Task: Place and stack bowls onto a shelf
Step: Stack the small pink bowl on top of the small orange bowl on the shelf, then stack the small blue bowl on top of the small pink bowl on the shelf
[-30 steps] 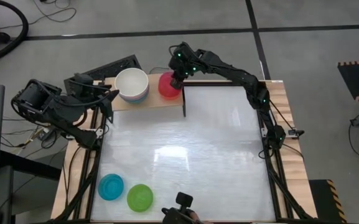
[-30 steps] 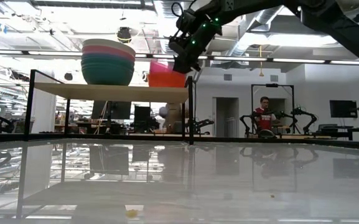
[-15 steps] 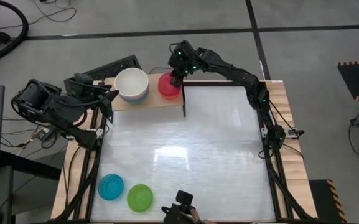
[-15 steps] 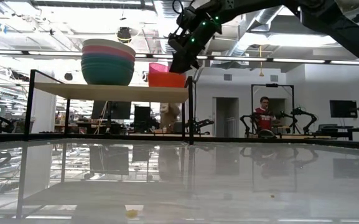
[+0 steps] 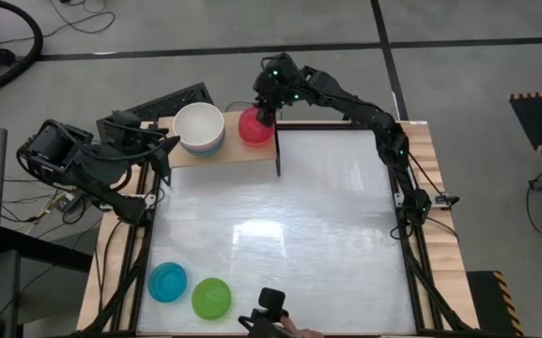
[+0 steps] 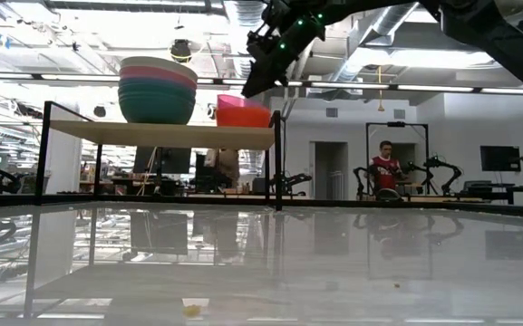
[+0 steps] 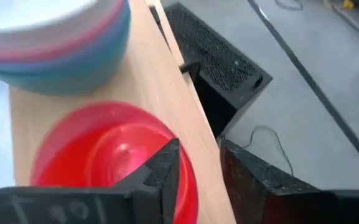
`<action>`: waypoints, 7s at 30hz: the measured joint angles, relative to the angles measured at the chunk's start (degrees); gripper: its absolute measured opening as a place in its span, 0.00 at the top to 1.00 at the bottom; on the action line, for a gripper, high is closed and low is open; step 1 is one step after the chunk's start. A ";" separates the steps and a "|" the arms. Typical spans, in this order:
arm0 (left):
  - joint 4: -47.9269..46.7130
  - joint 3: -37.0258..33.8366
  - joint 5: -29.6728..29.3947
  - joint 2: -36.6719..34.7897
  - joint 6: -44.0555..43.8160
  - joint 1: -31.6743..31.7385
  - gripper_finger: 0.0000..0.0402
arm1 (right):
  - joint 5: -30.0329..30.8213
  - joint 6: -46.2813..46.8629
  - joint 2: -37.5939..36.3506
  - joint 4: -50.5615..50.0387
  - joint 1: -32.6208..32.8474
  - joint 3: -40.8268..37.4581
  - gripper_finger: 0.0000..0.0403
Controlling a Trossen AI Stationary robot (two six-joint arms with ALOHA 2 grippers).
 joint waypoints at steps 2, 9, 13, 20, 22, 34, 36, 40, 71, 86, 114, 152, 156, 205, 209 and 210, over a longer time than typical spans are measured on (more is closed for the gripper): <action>0.00 0.00 -0.02 0.00 0.00 -0.01 0.54 | 0.02 0.32 0.00 1.77 0.32 0.02 0.74; 0.00 0.00 -0.26 0.00 0.00 -0.01 0.54 | 0.04 0.04 0.10 8.64 0.54 -0.67 0.96; -0.02 0.00 -0.28 0.00 0.00 0.00 0.54 | 0.00 1.57 0.09 8.95 0.99 -0.66 0.91; -0.31 0.00 -0.29 0.02 -0.01 0.01 0.54 | -0.19 1.41 3.94 9.19 2.71 -0.76 0.90; -0.37 0.00 -0.28 0.02 0.00 0.01 0.54 | -0.20 1.27 4.17 8.11 3.00 -0.76 0.91; -0.80 0.00 2.31 0.42 -1.08 0.15 0.54 | 0.50 -0.19 -2.51 11.40 2.64 0.82 0.89; -3.29 0.02 8.55 1.27 -4.08 0.94 0.54 | 0.51 -1.08 -5.54 9.35 2.20 0.70 0.88; -5.94 -2.33 23.84 3.77 -8.90 2.38 0.54 | 1.19 -2.96 -11.44 9.20 1.09 0.75 0.88; 25.98 -60.80 65.13 4.59 -9.23 -19.34 0.36 | 3.27 0.05 -20.59 -6.12 -1.61 0.70 0.74; 37.74 -70.74 67.96 4.61 -10.63 -20.01 0.78 | 3.25 0.19 -20.59 -7.50 -1.65 0.70 0.74; 3.62 -42.96 21.92 4.44 -24.56 6.58 1.00 | 3.12 5.58 -20.57 -3.40 -1.50 -12.37 0.75; 33.25 -6.40 -19.82 -2.27 39.81 10.76 1.00 | -10.06 6.26 -12.83 24.72 -4.84 -13.46 0.75; 32.00 -6.27 -20.35 -2.40 41.75 11.89 1.00 | -10.13 5.69 -13.03 25.48 -4.03 -13.39 0.75; 33.08 -6.38 -16.74 12.50 56.46 23.45 1.00 | 2.38 -3.16 -16.31 33.33 8.66 -13.40 0.43; 33.07 -6.38 -16.66 12.37 57.35 24.72 1.00 | 3.09 -3.09 -17.78 33.15 8.27 -13.42 0.43; 33.09 -6.38 -16.63 12.37 57.57 25.11 1.00 | 3.11 -3.10 -18.27 33.20 8.25 -13.42 0.43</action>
